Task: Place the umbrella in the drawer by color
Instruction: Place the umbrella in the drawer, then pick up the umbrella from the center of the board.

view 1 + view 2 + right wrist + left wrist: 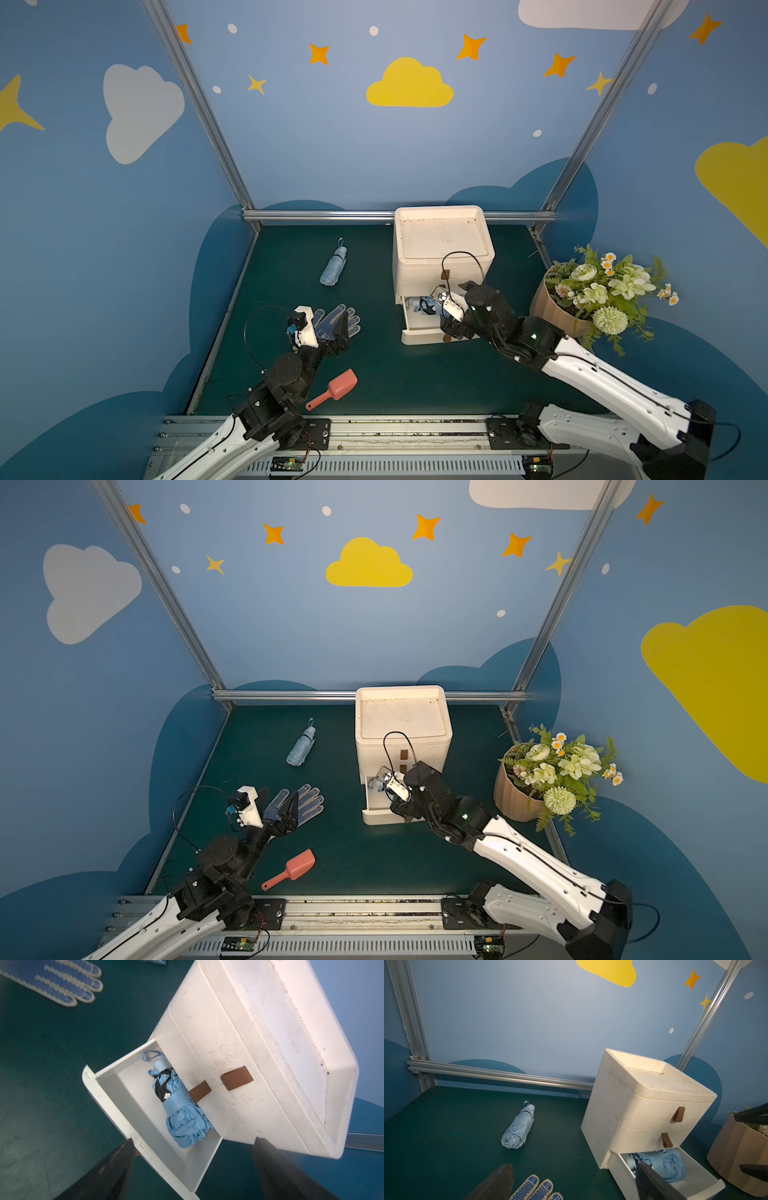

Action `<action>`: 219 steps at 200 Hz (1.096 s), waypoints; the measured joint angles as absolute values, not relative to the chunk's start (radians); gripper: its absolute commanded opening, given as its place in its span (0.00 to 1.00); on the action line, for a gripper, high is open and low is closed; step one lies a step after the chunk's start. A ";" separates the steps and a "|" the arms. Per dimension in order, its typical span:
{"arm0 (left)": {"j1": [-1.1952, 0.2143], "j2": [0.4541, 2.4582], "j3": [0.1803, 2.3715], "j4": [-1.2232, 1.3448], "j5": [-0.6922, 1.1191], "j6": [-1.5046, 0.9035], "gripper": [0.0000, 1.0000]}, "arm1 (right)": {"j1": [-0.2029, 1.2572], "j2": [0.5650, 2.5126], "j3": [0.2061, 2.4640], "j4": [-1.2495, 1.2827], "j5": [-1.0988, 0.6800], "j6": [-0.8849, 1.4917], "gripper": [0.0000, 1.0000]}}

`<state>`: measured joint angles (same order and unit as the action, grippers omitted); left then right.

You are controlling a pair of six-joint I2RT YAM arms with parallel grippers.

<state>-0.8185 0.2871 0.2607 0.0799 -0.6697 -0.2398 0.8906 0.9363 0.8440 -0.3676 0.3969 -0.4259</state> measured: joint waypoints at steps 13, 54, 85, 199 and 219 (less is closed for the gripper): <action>-0.808 0.322 0.260 0.093 -0.671 -0.233 0.97 | 0.886 0.848 0.736 -0.237 0.392 -0.371 0.98; -0.744 0.479 0.262 0.174 -0.653 -0.229 0.97 | 0.866 0.669 0.419 0.060 0.424 -0.143 0.98; -0.685 0.644 0.331 0.172 -0.613 -0.244 0.99 | 0.847 0.579 0.334 0.079 0.492 -0.024 0.98; -0.331 1.359 0.896 -0.041 -0.283 -0.345 1.00 | 0.767 0.279 0.165 0.088 0.474 0.119 0.98; -0.268 1.481 0.988 -0.093 -0.239 -0.345 1.00 | 0.766 0.246 0.176 0.077 0.462 0.139 0.98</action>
<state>-0.2680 1.4815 0.9878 -0.0933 -0.2386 -0.3447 0.7662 0.2462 0.1761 0.0769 0.4618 0.1387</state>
